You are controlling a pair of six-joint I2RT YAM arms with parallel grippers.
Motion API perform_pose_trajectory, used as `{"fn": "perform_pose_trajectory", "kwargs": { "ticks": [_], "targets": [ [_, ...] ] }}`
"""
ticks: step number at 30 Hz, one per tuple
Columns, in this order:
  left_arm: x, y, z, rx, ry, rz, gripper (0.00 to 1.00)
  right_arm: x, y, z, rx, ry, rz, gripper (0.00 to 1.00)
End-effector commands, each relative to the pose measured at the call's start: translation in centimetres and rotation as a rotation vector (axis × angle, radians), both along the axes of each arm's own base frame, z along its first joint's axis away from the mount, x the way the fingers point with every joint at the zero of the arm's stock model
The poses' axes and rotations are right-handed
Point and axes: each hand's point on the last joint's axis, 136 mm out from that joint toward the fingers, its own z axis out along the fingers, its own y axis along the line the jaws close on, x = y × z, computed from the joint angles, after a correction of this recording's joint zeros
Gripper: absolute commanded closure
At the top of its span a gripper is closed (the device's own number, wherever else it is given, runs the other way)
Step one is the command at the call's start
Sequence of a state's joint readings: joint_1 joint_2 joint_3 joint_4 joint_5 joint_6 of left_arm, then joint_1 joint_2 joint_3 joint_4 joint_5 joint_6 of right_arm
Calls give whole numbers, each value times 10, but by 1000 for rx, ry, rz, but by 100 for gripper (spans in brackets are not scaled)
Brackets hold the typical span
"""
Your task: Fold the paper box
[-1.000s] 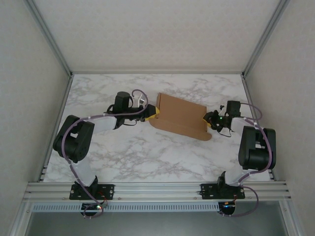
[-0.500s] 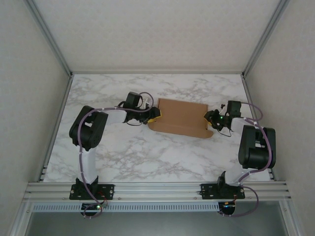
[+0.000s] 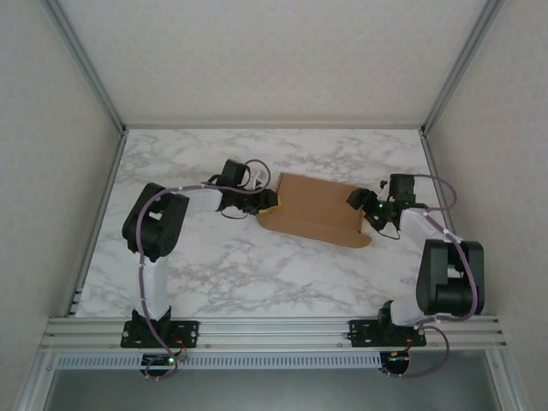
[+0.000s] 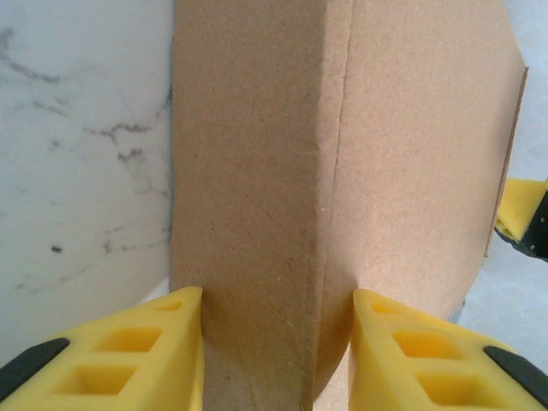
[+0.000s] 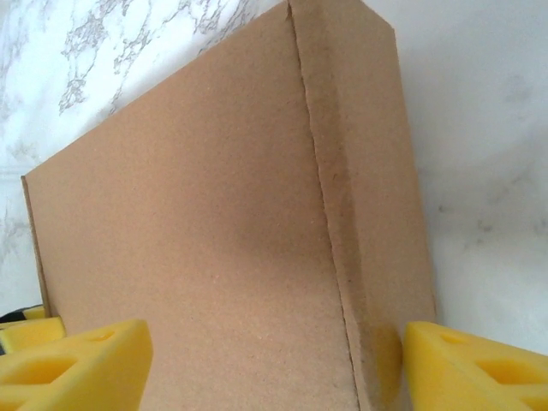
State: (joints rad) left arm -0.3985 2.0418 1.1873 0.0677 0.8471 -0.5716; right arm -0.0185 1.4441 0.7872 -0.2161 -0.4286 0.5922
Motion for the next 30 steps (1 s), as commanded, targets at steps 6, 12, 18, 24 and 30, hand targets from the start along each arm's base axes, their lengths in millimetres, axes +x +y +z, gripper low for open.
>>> {"fn": "perform_pose_trajectory", "kwargs": {
  "ticks": [6,12,18,24,30],
  "targets": [
    [-10,32,-17,-27,72,24,77,-12,-4,12,-12,18,-15,18],
    [-9,38,-20,-37,82,31,77,-12,-6,12,3,-21,-15,8],
    [-10,38,-23,-41,87,23,77,-1,30,-4,228,32,101,9],
    [-12,41,-27,-34,94,12,77,8,43,-4,341,20,136,19],
    [-5,44,-14,-24,67,21,66,9,47,1,378,14,131,50]
  ]
}}
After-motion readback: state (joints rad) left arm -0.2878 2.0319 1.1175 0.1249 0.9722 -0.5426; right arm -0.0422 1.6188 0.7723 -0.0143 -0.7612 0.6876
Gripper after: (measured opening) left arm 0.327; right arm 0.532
